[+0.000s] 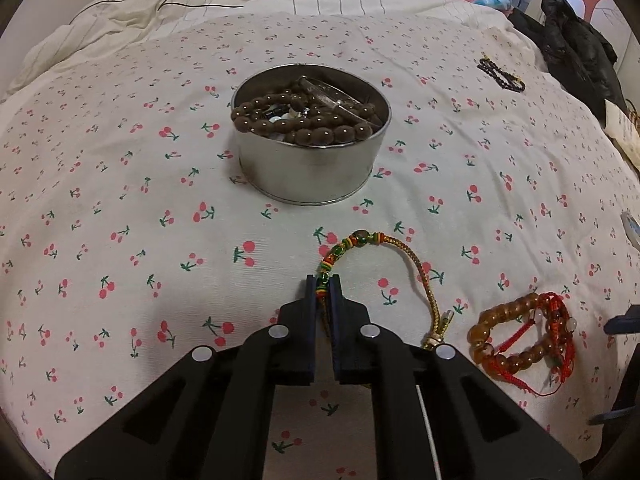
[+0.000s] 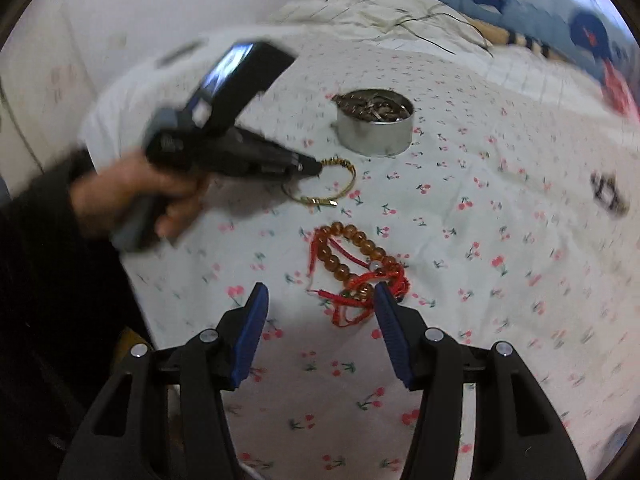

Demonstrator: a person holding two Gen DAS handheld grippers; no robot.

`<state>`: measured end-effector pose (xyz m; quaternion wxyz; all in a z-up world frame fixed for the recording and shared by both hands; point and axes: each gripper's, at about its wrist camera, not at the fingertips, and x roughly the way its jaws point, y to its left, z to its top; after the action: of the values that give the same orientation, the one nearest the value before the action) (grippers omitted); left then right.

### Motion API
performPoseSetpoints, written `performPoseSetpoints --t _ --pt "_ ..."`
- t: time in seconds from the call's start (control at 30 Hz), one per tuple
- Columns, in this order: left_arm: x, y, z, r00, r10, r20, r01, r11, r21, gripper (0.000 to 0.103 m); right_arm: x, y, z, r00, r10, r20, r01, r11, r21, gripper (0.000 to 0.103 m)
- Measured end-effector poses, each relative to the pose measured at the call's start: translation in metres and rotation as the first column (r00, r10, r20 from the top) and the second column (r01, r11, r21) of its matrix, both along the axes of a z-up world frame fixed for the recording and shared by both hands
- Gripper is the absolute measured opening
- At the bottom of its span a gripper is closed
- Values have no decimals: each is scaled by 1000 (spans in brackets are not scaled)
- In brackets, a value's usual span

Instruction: Organize jewelry

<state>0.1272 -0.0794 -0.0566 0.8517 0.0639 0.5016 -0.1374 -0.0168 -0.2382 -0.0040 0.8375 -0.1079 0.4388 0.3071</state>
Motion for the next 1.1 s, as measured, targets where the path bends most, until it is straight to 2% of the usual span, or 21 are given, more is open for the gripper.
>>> performPoseSetpoints --t 0.1,0.2,0.3,0.37,0.5,0.57,0.63,0.73,0.8,0.9,0.97,1.1 --pt "0 0 -1 1000 0 -3 0 1000 -2 6 -1 12 -8 998 45 32 -40 990 -133 54" --pt "0 0 -2 1000 0 -3 0 1000 3 6 -2 17 -13 995 85 57 -74 982 -177 54" --pt "1 -1 -3 1000 -2 -4 2 1000 7 6 -4 23 -17 985 119 126 -85 965 -249 52" --pt "1 -1 -3 1000 -2 -5 2 1000 7 6 -7 29 -20 970 149 191 -82 945 -318 44" --pt "1 -1 -3 1000 -3 -4 3 1000 9 6 -18 47 -28 929 258 266 -119 887 -446 38" --pt "1 -3 -4 1000 -6 -5 6 1000 10 6 -23 54 -33 912 297 283 -131 865 -484 29" --pt "2 -4 -4 1000 -8 -6 8 1000 12 6 -24 58 -36 902 319 292 -140 854 -501 14" --pt "2 -4 -5 1000 -10 -7 10 1000 13 6 -14 53 -33 915 274 296 -115 880 -461 4" --pt "2 -4 -5 1000 -10 -8 10 1000 11 6 -1 39 -20 938 192 289 -80 930 -358 4" --pt "2 -4 -4 1000 -12 -7 12 1000 6 6 21 5 6 973 26 229 0 994 -112 3" --pt "3 -4 -3 1000 -14 -9 14 1000 -9 6 35 -19 20 981 -67 184 60 997 41 3" --pt "3 0 0 1000 -11 -17 10 999 -47 6 48 -55 34 980 -172 96 143 957 254 3"
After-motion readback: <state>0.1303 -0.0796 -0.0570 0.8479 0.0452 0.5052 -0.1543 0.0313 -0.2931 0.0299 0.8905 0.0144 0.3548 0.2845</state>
